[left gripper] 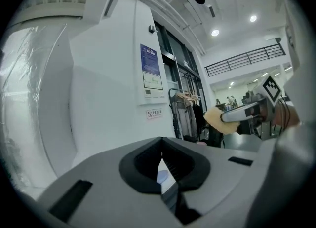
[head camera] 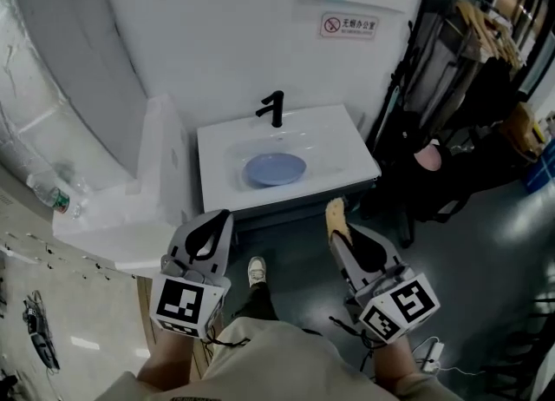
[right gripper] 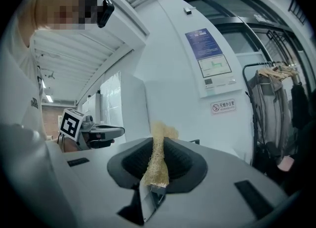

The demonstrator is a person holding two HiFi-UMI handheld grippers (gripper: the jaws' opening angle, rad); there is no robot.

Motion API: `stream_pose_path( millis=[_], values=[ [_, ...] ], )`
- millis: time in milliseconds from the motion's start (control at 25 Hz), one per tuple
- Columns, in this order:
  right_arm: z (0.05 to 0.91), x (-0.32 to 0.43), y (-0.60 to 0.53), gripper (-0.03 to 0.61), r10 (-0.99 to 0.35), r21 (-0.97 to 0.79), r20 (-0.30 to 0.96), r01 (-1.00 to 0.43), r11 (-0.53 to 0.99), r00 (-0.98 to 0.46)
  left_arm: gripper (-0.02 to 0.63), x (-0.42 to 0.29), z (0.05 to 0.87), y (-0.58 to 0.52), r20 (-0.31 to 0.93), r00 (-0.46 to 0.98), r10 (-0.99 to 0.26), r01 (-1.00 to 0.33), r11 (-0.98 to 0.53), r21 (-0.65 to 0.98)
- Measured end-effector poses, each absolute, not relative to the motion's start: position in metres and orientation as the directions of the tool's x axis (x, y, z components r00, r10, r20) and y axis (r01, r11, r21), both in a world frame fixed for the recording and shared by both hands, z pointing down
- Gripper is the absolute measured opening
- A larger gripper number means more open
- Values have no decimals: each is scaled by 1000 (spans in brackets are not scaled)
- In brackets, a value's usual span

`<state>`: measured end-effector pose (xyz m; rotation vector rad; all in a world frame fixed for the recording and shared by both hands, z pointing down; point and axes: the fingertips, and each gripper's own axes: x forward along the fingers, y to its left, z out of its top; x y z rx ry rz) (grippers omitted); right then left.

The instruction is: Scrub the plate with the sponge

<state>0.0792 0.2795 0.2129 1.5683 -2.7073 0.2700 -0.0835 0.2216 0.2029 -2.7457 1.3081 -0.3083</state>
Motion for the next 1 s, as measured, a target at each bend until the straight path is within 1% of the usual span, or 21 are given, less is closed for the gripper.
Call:
stream_pose_path(
  millis=[480,760,1000],
  values=[
    [222,78,113,72,-867,-179,156,-877,446,-473,6,-75,231,57,264,653,-710,-702,-698,-138],
    [223,67,13,72,-873,-182,173,-886,426,-456,6,-82,230,-36,266,679,-684,-684,-721,-110],
    [229,55,-37,74,-874,-176,181,-889,422,-450,6,-92,236,-86,262,683,-681,-687,-722,-87]
  ],
)
